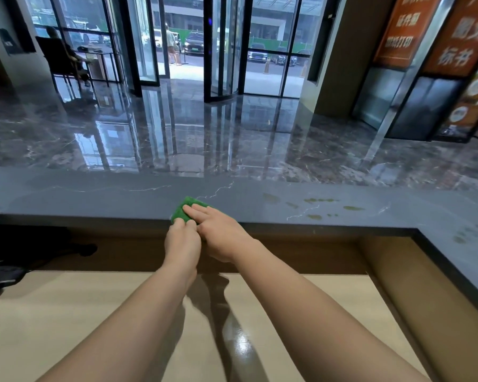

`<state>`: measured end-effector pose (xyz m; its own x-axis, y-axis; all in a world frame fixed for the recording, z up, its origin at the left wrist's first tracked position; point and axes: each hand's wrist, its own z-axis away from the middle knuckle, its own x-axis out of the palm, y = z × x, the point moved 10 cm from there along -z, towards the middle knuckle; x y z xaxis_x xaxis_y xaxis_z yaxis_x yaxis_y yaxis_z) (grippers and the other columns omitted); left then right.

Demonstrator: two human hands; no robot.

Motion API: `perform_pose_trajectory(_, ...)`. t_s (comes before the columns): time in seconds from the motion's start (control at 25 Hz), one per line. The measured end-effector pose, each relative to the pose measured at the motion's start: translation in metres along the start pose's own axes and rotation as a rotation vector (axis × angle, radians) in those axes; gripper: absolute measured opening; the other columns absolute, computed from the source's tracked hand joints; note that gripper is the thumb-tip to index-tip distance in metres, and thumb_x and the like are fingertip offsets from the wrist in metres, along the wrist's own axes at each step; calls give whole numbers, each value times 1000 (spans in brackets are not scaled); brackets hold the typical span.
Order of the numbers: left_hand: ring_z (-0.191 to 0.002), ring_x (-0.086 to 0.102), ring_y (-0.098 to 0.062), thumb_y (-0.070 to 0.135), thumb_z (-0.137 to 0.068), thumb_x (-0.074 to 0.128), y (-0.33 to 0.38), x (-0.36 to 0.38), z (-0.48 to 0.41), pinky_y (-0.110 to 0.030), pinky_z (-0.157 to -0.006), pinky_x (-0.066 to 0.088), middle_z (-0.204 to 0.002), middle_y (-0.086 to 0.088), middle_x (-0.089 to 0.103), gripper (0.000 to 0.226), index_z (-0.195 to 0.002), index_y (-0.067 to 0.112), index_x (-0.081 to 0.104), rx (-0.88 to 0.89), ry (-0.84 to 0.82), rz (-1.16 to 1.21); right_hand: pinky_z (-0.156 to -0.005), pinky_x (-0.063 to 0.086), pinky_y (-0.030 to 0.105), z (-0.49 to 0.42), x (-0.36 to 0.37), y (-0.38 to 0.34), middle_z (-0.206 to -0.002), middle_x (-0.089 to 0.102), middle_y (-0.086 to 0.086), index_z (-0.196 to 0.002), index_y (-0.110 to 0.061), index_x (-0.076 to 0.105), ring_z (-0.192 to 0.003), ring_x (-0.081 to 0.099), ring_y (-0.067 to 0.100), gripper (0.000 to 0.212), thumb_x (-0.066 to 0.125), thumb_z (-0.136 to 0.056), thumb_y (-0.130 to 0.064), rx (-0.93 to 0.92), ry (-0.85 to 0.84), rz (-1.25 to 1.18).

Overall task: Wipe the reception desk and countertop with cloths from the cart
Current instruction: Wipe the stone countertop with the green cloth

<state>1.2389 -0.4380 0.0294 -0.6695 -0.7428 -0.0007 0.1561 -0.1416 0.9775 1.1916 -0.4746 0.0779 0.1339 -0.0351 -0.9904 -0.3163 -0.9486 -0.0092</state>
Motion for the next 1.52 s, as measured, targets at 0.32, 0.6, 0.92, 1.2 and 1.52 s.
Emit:
perform_pose_trajectory(0.32, -115, 51, -40, 23, -98, 36, -13, 113, 39, -47, -99, 43, -136, -25, 45, 41, -131, -2, 43, -31, -1, -196, -113, -5, 16, 88, -12, 85, -161, 18, -4, -147, -17, 41, -149, 13, 14, 58, 61, -93, -14, 46, 40, -13)
perform_pose_trajectory(0.6, -129, 41, -34, 20, -101, 30, -10, 236, 105, -37, -104, 37, -155, -19, 21, 45, -143, 2, 32, -12, -149, -276, -116, -11, 15, 190, -28, 175, -160, 16, -9, -145, -20, 45, -148, 11, 8, 52, 59, -95, -19, 140, 76, -7)
perform_pose_trajectory(0.92, -135, 35, -33, 24, -102, 28, -10, 333, 154, -35, -106, 32, -155, -19, 23, 49, -147, 4, 30, -20, -364, -351, -120, 9, 23, 279, -44, 251, -156, 27, -9, -135, -25, 56, -144, 14, 2, 54, 65, -87, -5, 342, 78, -108)
perform_pose_trajectory(1.2, -126, 45, -20, 23, -102, 41, 14, 272, 142, -30, -104, 34, -129, -2, 56, 32, -127, 12, 56, 76, -482, -304, -108, 42, 41, 296, -43, 283, -133, 60, 8, -114, -14, 71, -122, 58, 24, 48, 40, -88, 11, 931, 453, -958)
perform_pose_trajectory(1.52, -138, 34, -24, 19, -100, 37, 55, 94, 50, -37, -112, 26, -147, -8, 42, 41, -140, 8, 40, 391, -158, -1073, -121, 3, 37, 225, -31, 226, -162, 15, 11, -150, -17, 34, -149, 10, 25, 54, 37, -97, -7, 1205, 320, -401)
